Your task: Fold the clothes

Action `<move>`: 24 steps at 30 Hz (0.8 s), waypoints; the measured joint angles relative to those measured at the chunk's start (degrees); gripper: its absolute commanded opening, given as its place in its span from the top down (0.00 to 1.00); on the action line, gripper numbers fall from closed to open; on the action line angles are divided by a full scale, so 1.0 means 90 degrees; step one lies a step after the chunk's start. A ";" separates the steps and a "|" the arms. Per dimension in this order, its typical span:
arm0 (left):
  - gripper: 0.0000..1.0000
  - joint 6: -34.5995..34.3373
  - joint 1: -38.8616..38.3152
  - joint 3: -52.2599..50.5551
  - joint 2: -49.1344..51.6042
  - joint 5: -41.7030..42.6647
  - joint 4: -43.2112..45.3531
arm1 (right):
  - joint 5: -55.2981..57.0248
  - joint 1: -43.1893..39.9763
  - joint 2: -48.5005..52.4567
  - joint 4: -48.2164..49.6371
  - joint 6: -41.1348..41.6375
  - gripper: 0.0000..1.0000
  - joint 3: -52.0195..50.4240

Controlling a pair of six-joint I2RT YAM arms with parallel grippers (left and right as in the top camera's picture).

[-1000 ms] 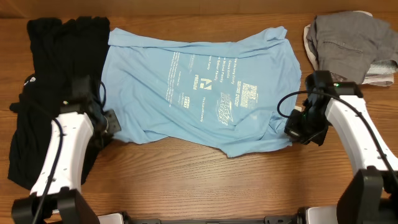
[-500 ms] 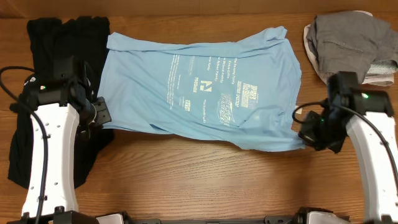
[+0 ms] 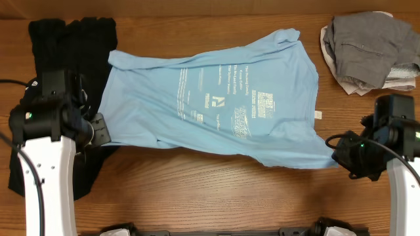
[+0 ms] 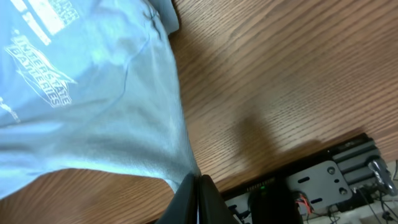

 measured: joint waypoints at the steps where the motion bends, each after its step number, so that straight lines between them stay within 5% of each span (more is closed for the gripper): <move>1: 0.96 0.0002 0.0000 0.0000 -0.0095 -0.0022 -0.0032 | -0.0002 -0.0024 -0.0046 -0.0039 -0.0015 0.96 0.0032; 12: 0.96 0.0000 0.0000 0.0010 -0.1047 -0.0087 -0.0146 | -0.0080 -0.0087 -0.0651 -0.0653 -0.0104 0.96 0.1617; 24: 0.96 -0.0002 0.0000 -0.0068 -0.1013 -0.0034 0.0129 | -0.0194 -0.0087 -0.0199 -0.0070 -0.0182 0.96 0.1690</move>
